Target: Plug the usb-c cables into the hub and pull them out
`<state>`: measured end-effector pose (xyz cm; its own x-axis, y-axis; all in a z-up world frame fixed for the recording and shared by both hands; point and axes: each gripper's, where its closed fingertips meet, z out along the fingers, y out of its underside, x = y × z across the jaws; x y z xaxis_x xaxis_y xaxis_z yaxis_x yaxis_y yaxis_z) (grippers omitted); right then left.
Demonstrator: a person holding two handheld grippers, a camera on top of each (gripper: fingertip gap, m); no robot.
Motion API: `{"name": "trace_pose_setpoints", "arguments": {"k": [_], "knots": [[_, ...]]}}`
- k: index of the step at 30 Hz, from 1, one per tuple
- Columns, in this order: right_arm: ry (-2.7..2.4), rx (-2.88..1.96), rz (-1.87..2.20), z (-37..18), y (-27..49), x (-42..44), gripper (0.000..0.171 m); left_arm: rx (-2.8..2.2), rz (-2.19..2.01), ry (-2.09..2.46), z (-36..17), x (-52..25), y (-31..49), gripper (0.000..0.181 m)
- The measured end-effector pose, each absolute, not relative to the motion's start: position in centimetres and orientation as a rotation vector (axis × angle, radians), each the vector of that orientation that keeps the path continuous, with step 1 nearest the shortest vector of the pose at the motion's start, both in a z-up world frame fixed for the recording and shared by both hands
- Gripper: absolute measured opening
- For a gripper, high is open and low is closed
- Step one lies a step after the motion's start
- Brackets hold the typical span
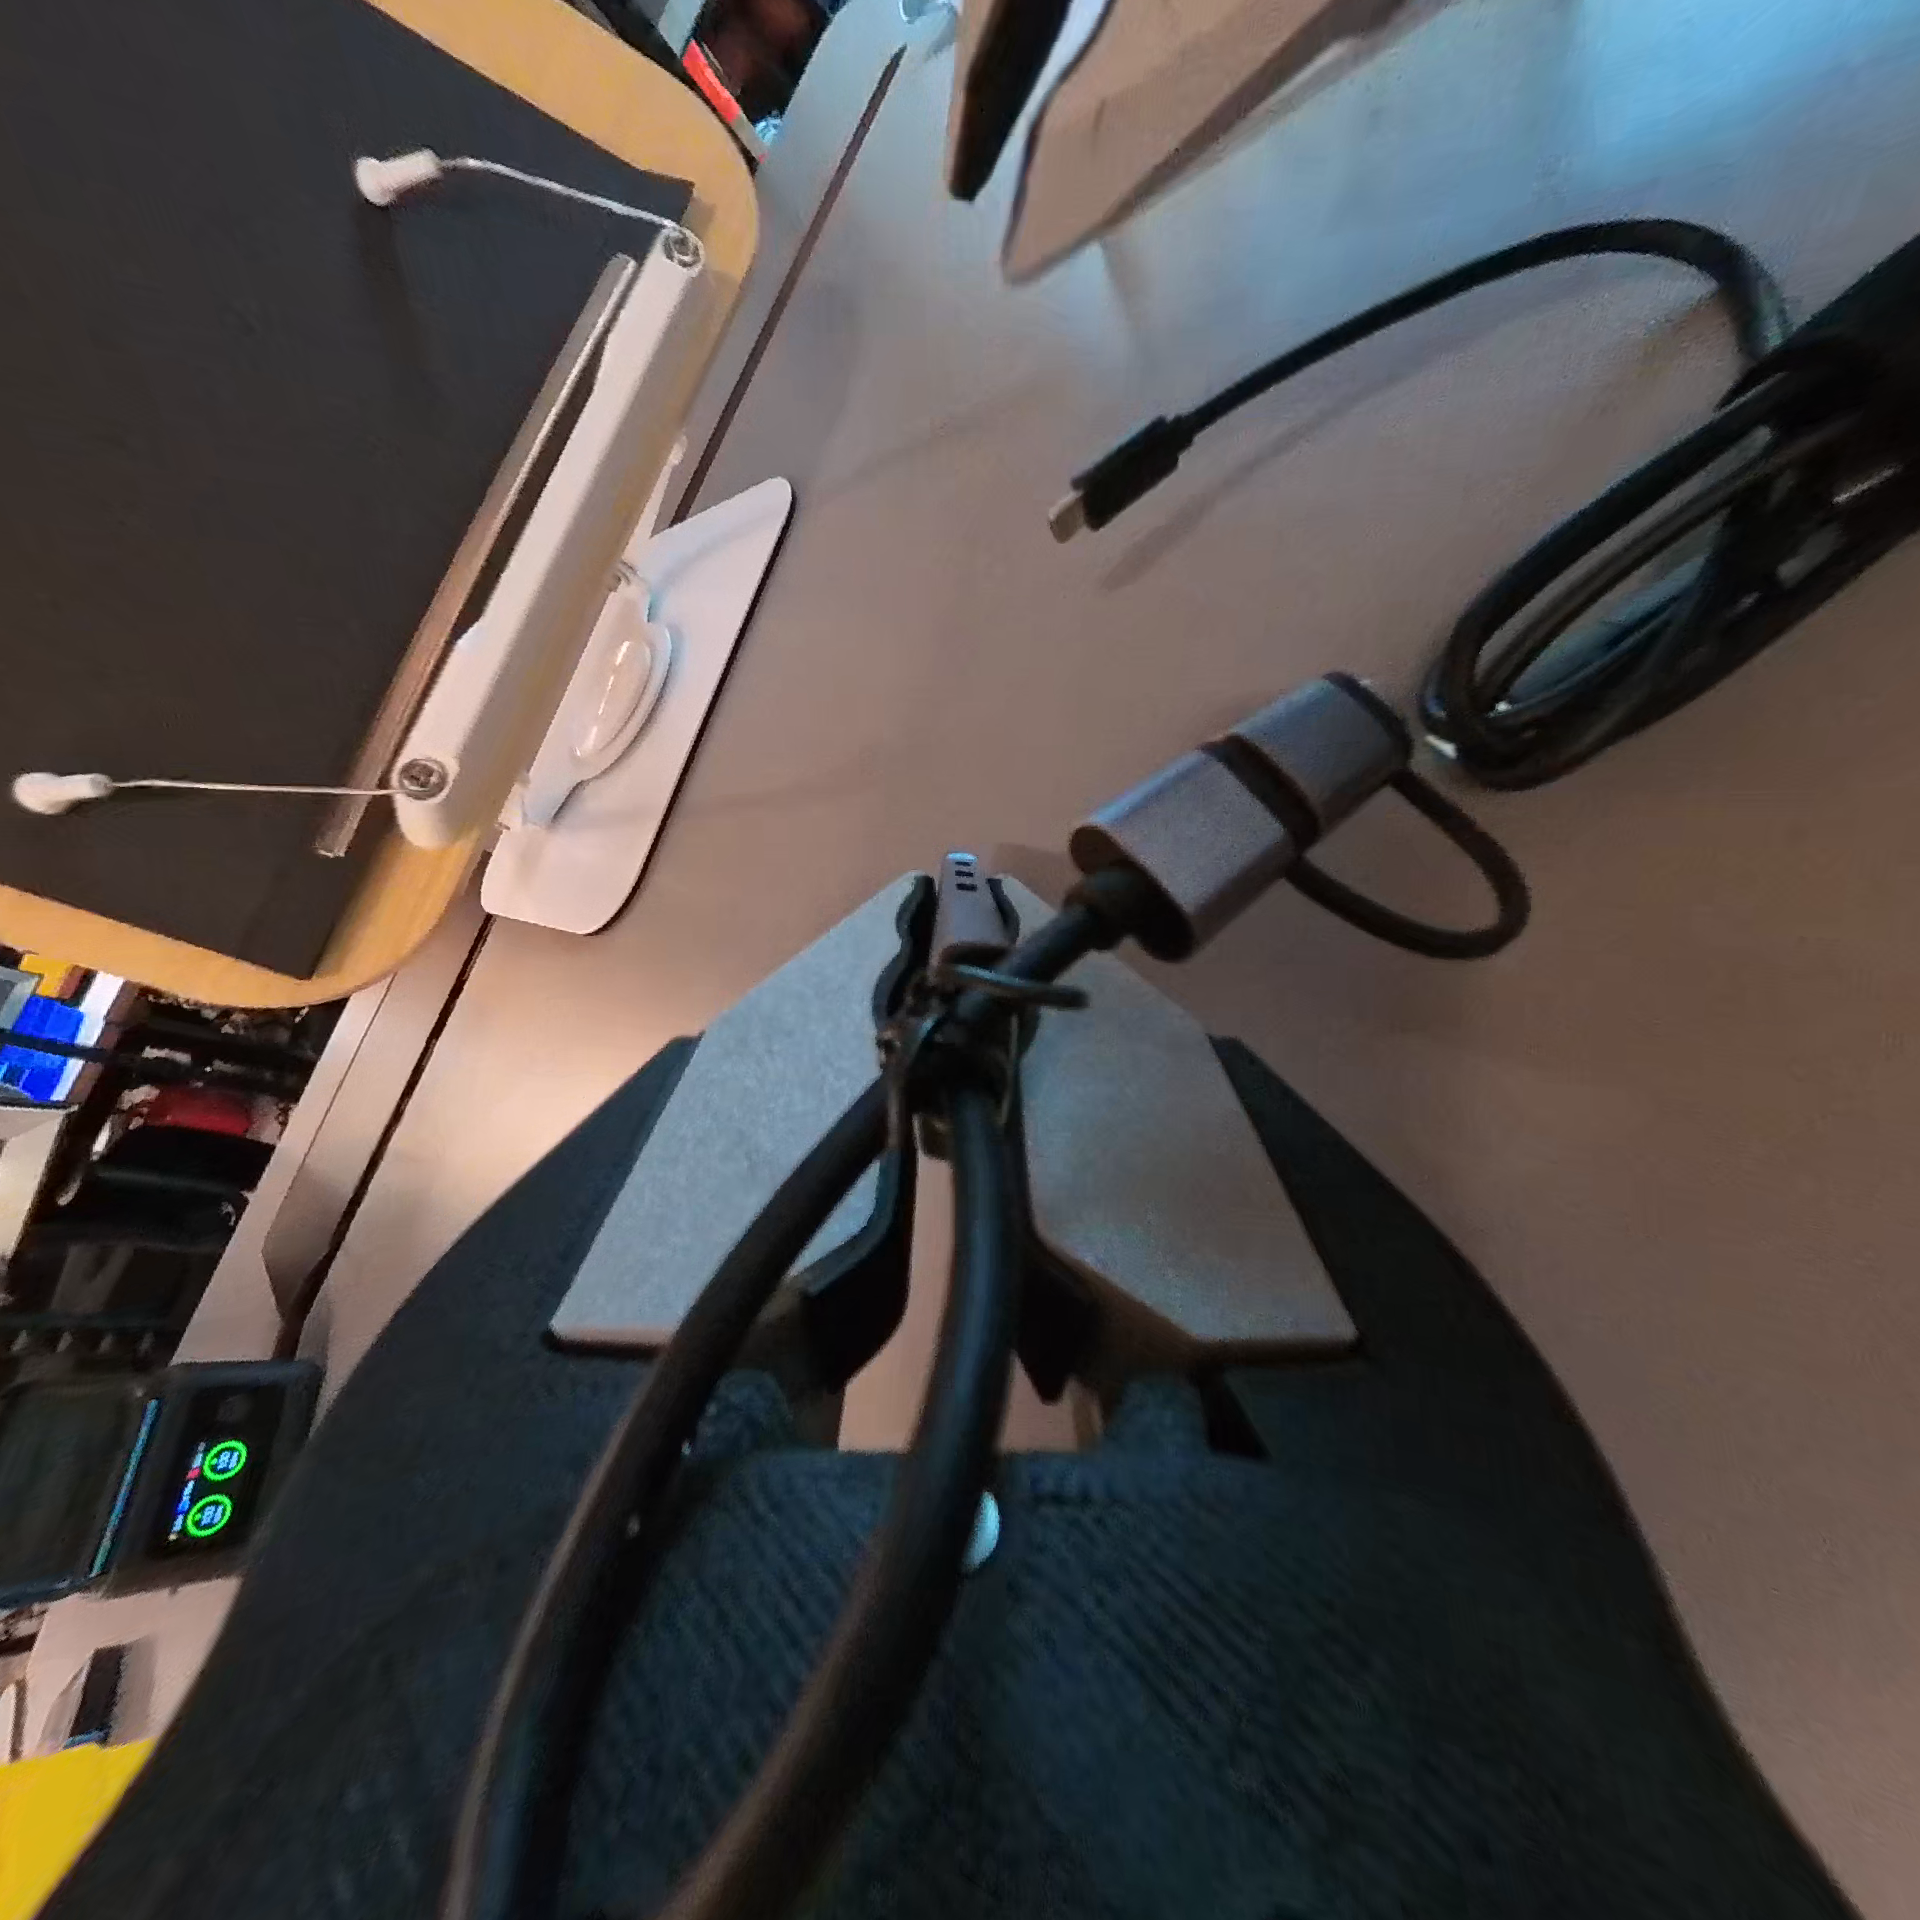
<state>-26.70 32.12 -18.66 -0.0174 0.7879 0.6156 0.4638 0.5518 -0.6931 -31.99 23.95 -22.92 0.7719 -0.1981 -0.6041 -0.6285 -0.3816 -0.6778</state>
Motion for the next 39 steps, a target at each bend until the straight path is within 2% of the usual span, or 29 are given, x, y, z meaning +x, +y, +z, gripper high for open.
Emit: {"name": "trace_pose_setpoints", "arguments": {"k": [5, 9, 17, 18, 20, 22, 25, 34, 39], "knots": [[-1.683, -1.362, 0.798, -20.3, 32.6, -26.6, 0.042, -1.898, 0.567, 0.666, -22.4, -31.5, 24.0, 0.007], [-1.759, -1.411, 1.012, -20.9, 30.8, -26.5, 0.036, -1.892, 0.573, 0.666, -22.3, -31.5, 24.0, 0.007], [-1.854, -1.426, 0.886, -23.0, 30.7, -26.3, 0.027, -1.893, 0.578, 0.674, -22.4, -31.4, 23.9, 0.008], [-1.868, -1.431, 0.877, -23.3, 30.6, -26.4, 0.024, -1.893, 0.580, 0.679, -22.4, -31.4, 24.0, 0.008], [-1.893, -1.431, 0.857, -23.7, 30.4, -26.3, 0.004, -1.893, 0.585, 0.689, -22.5, -31.2, 24.0, 0.008], [-1.898, -1.384, 0.837, -23.4, 30.2, -26.5, 0.004, -1.894, 0.591, 0.694, -22.5, -31.2, 24.0, 0.008], [-1.916, -1.238, 0.718, -22.8, 29.5, -26.8, 0.004, -1.887, 0.574, 0.689, -22.4, -31.1, 24.0, 0.007], [-1.881, -0.688, -0.045, -22.4, 27.0, -28.3, 0.004, -1.887, 0.564, 0.730, -22.7, -30.1, 24.3, 0.008], [-1.828, -0.520, -0.238, -22.2, 25.7, -28.5, 0.004, -1.875, 0.616, 0.774, -22.9, -29.9, 24.3, 0.008]]}}
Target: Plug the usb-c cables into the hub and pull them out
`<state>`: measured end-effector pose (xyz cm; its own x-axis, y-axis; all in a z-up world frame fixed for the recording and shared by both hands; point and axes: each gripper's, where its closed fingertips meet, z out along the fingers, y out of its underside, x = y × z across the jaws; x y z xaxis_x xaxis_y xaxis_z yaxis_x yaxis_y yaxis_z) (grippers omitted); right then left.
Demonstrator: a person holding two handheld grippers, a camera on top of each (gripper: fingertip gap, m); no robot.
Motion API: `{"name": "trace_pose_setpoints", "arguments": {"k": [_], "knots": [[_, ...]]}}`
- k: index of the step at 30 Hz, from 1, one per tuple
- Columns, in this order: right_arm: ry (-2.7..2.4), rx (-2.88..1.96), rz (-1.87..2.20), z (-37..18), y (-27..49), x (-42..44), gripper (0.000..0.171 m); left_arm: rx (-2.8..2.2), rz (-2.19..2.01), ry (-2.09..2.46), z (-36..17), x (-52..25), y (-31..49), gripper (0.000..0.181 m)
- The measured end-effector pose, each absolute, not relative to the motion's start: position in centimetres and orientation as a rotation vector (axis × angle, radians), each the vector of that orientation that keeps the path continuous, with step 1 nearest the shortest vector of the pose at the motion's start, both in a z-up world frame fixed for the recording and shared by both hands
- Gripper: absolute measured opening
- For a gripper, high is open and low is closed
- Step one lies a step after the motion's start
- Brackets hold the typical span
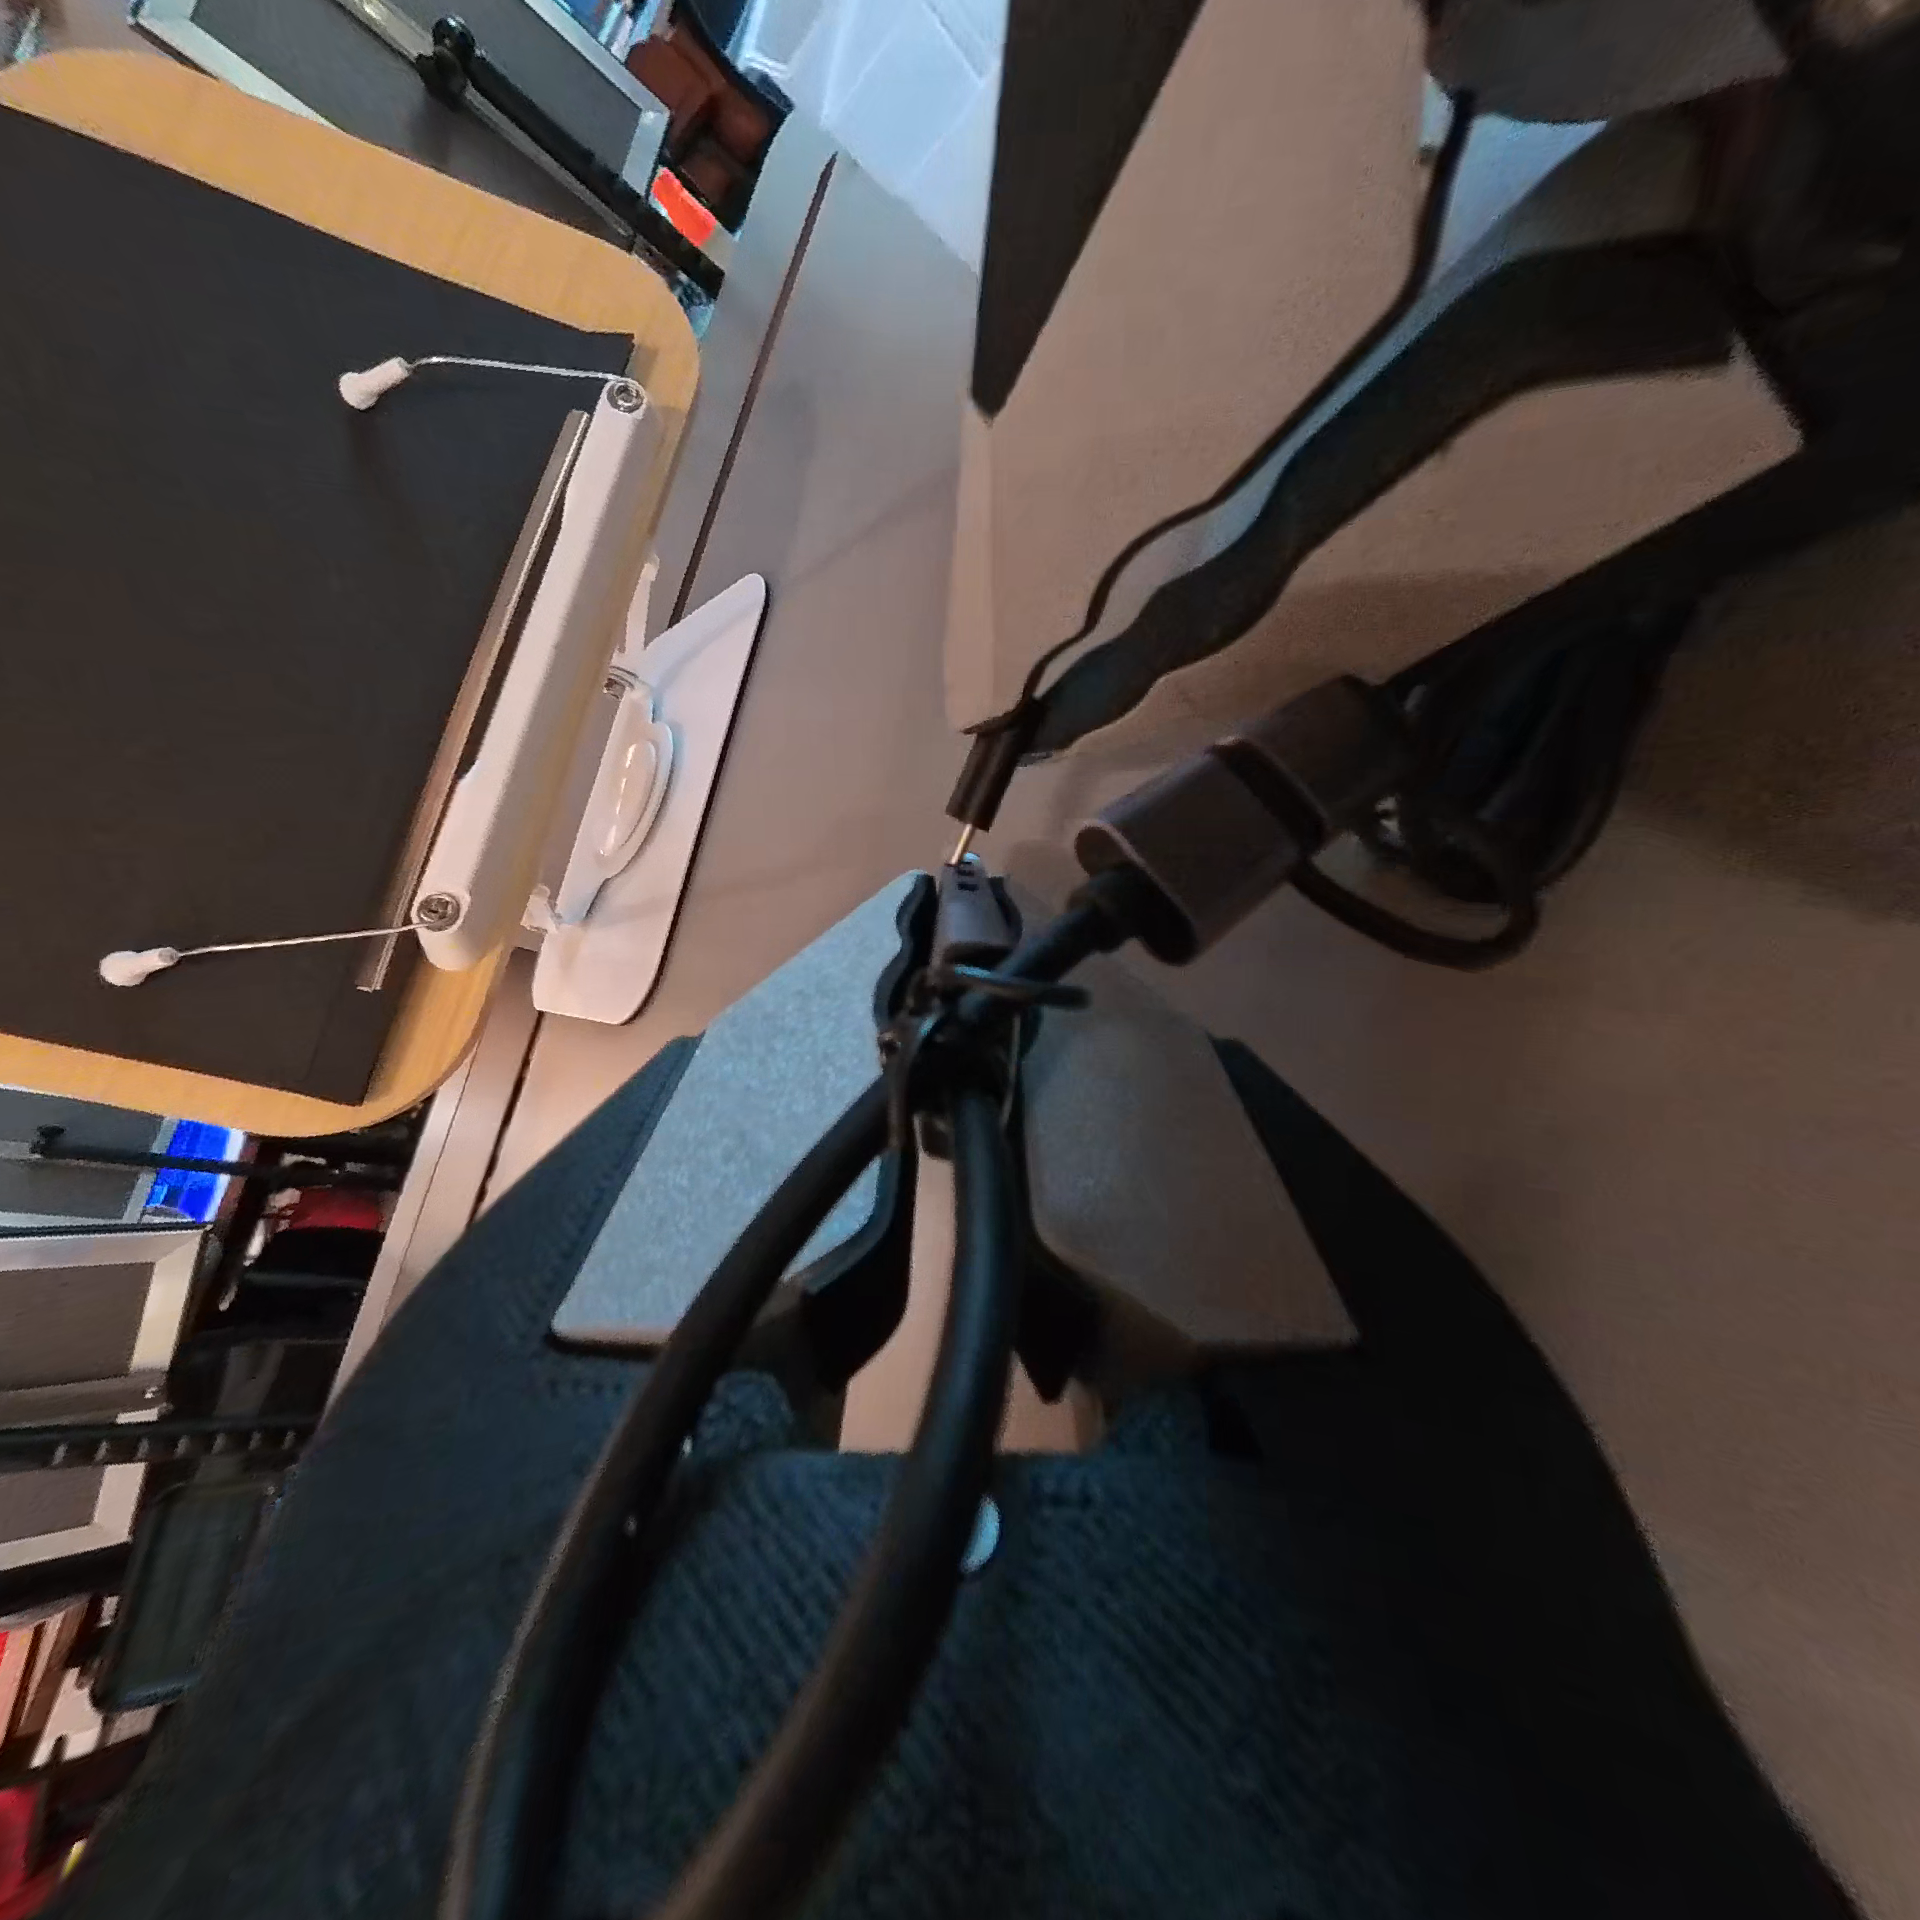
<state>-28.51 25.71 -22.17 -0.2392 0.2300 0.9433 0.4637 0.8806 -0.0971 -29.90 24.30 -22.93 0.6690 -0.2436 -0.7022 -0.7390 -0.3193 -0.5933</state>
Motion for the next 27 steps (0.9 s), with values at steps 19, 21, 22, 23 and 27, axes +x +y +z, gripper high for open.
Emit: {"name": "trace_pose_setpoints", "arguments": {"k": [19, 21, 22, 23, 27], "knots": [[-1.824, -0.557, -0.293, -22.31, 26.22, -28.40, 0.004, -1.851, 0.627, 0.770, -22.40, -29.61, 24.40, 0.008], [-1.825, -0.555, -0.292, -22.32, 26.13, -28.39, 0.003, -1.851, 0.631, 0.774, -22.45, -29.61, 24.39, 0.007], [-1.825, -0.549, -0.288, -22.30, 26.03, -28.39, 0.003, -1.851, 0.636, 0.777, -22.47, -29.62, 24.39, 0.008], [-1.827, -0.546, -0.286, -22.32, 25.97, -28.38, 0.003, -1.852, 0.637, 0.779, -22.51, -29.62, 24.38, 0.008], [-1.855, -0.561, -0.259, -22.74, 26.02, -28.38, 0.003, -1.859, 0.656, 0.799, -22.79, -29.60, 24.40, 0.007]]}}
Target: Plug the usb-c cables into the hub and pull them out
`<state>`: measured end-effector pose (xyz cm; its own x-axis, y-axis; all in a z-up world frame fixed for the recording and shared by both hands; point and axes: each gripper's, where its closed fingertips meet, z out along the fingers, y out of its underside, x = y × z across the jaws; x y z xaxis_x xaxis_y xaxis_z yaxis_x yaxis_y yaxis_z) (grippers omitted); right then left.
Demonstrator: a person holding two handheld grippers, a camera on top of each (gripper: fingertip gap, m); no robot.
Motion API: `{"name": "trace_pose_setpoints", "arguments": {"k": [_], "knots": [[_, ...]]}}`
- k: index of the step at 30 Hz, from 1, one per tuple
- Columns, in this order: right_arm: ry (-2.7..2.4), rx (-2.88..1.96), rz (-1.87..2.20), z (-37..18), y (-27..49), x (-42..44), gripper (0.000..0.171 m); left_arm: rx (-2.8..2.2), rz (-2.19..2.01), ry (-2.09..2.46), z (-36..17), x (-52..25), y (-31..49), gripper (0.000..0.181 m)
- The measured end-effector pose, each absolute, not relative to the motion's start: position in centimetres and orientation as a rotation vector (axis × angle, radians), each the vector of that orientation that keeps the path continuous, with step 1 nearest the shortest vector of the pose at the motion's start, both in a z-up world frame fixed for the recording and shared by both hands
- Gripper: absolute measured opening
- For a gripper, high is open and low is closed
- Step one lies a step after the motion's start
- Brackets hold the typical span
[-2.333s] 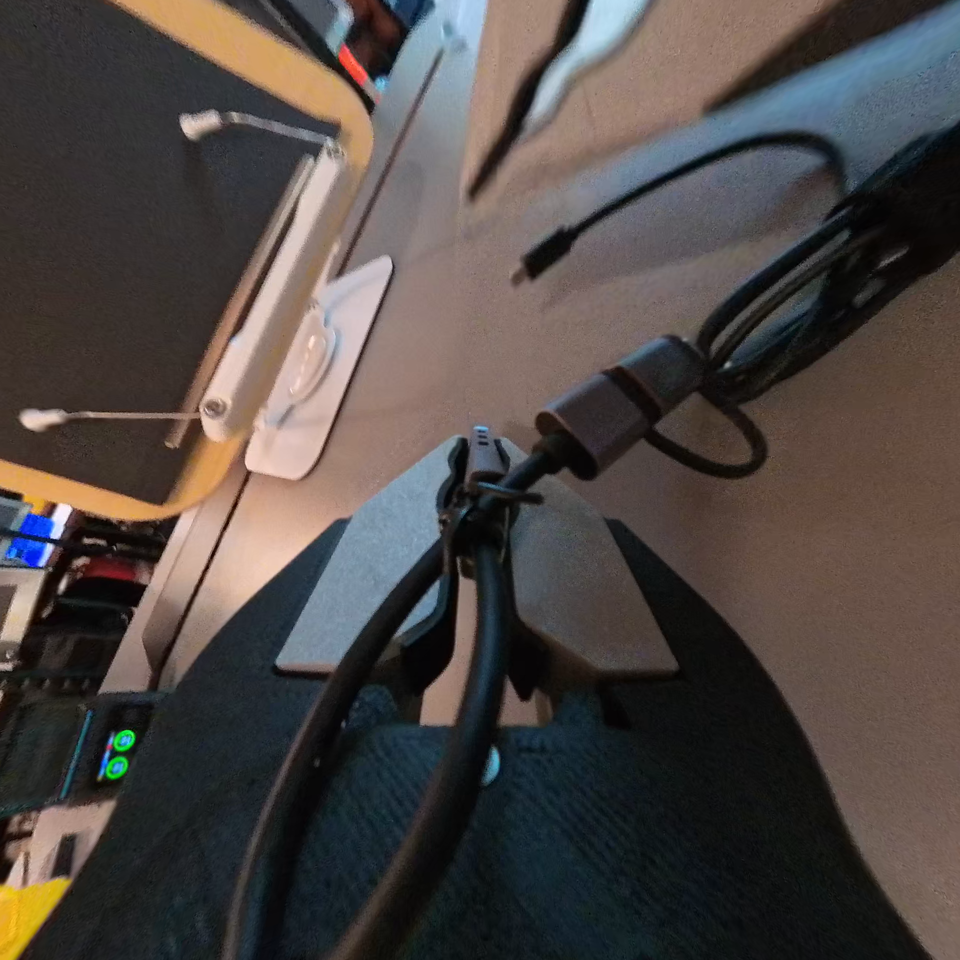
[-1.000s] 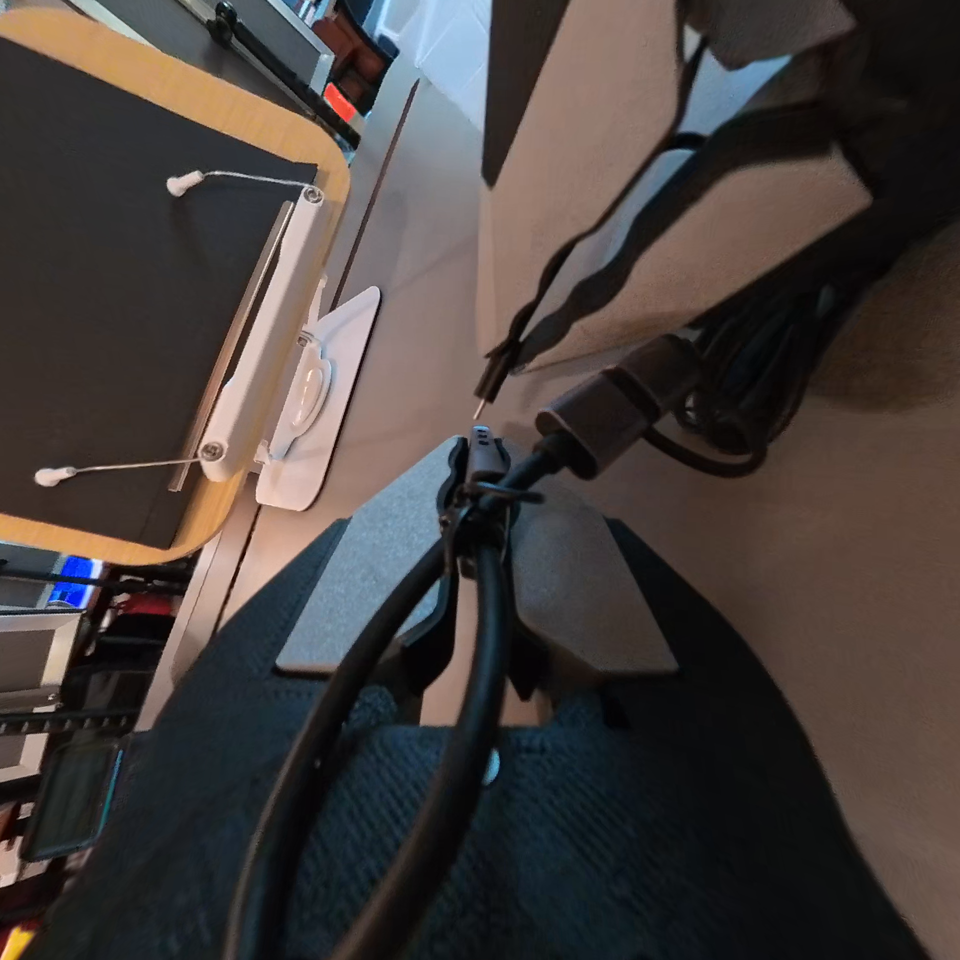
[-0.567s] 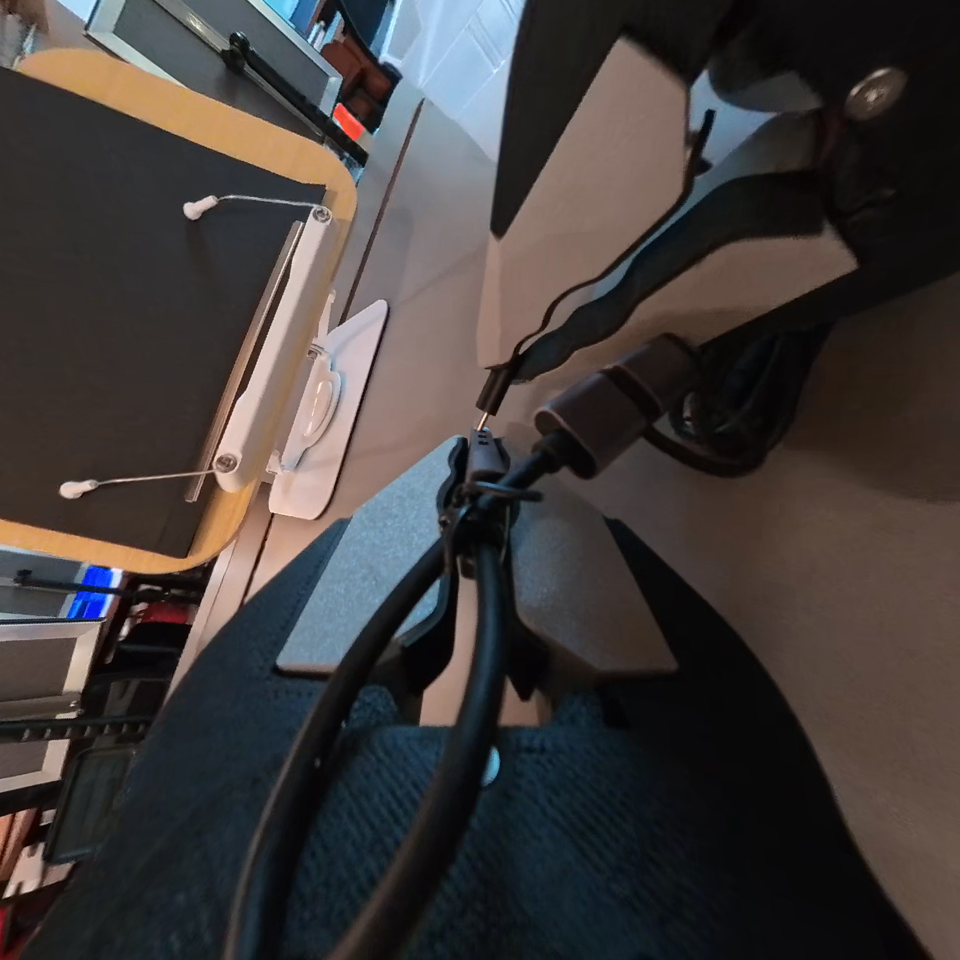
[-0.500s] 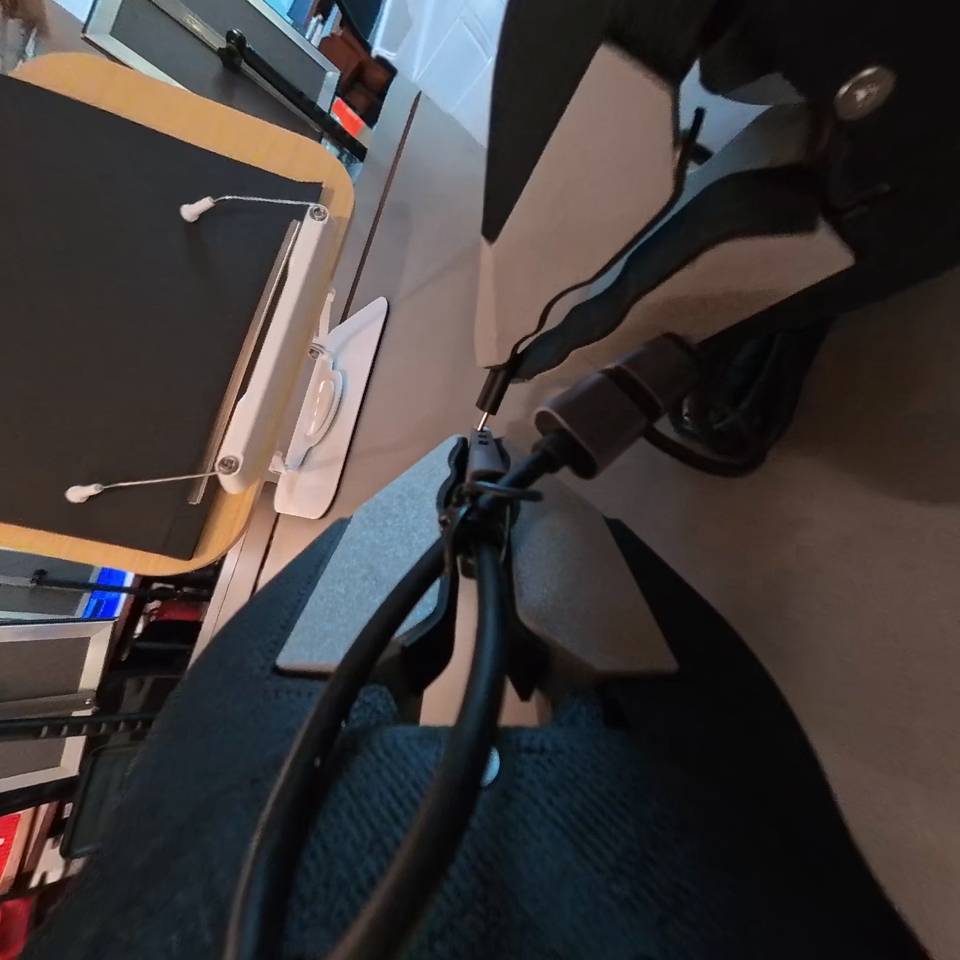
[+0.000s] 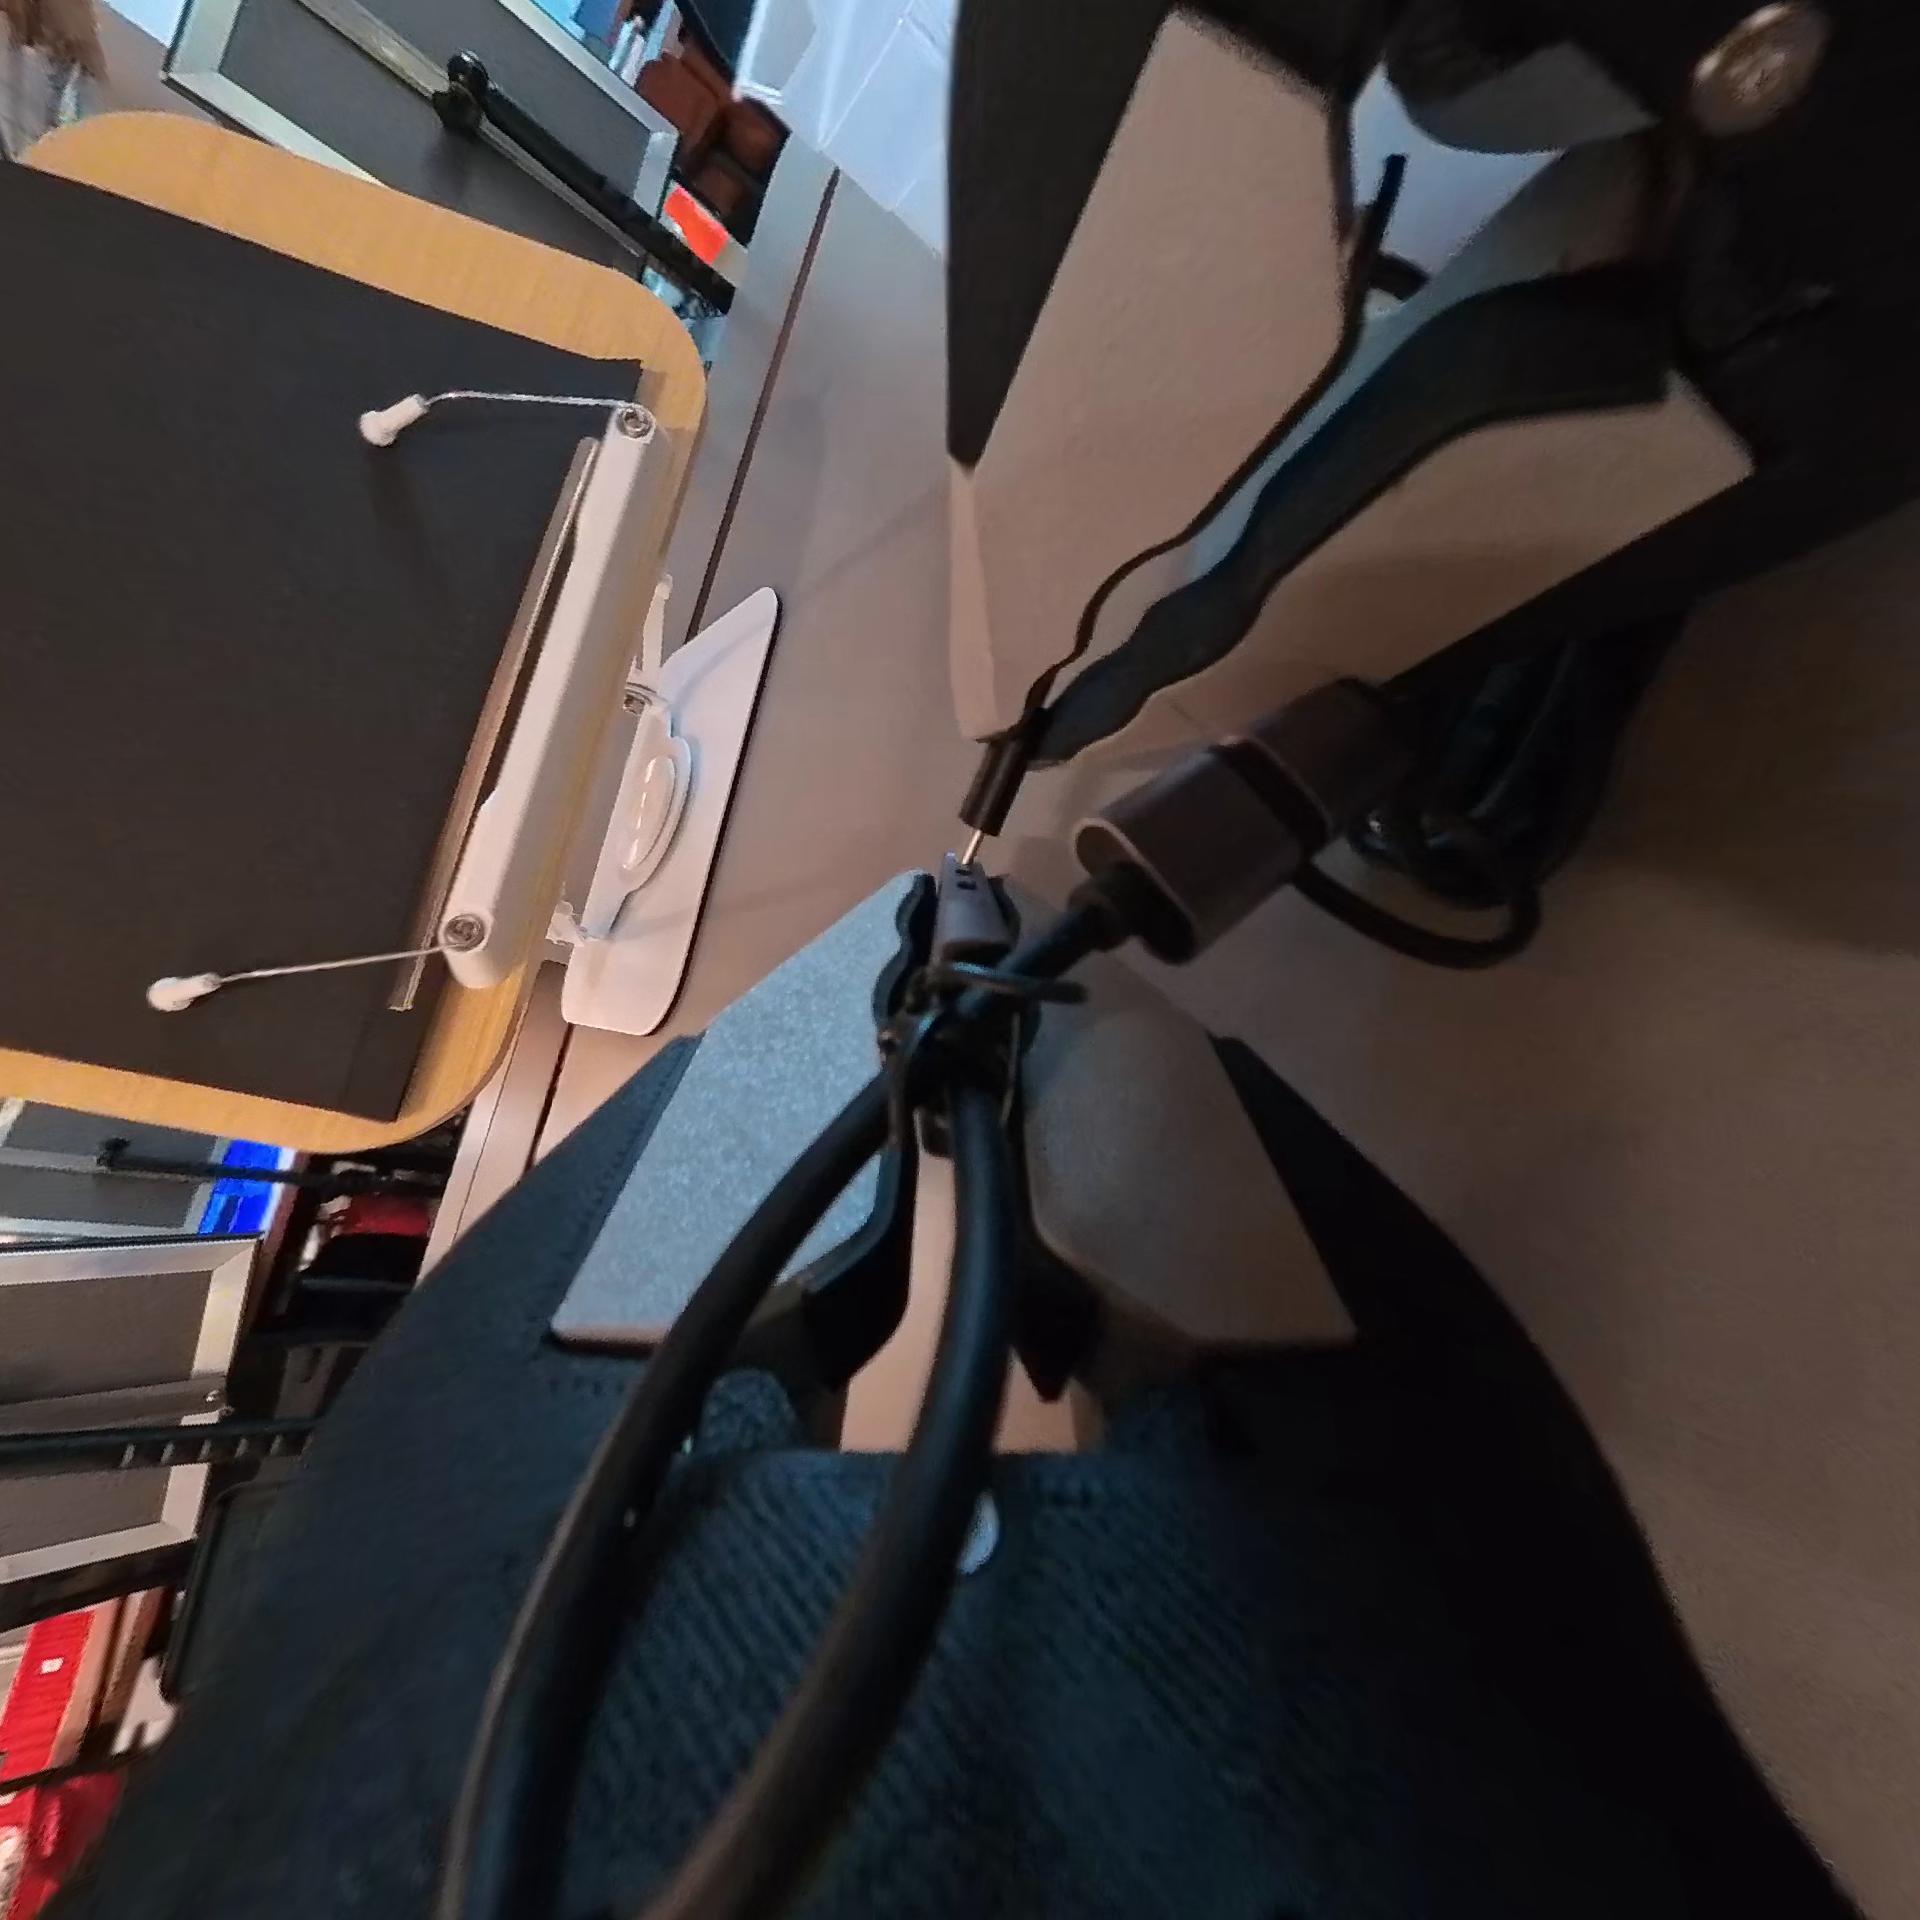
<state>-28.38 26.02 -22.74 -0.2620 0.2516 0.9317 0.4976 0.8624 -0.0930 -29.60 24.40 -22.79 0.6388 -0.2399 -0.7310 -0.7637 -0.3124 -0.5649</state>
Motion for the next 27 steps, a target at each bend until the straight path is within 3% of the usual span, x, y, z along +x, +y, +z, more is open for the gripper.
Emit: {"name": "trace_pose_setpoints", "arguments": {"k": [27], "knots": [[-1.901, -0.449, -0.114, -22.3, 24.8, -27.8, 0.004, -1.767, 0.768, 0.963, -22.3, -28.7, 23.6, 0.008]]}}
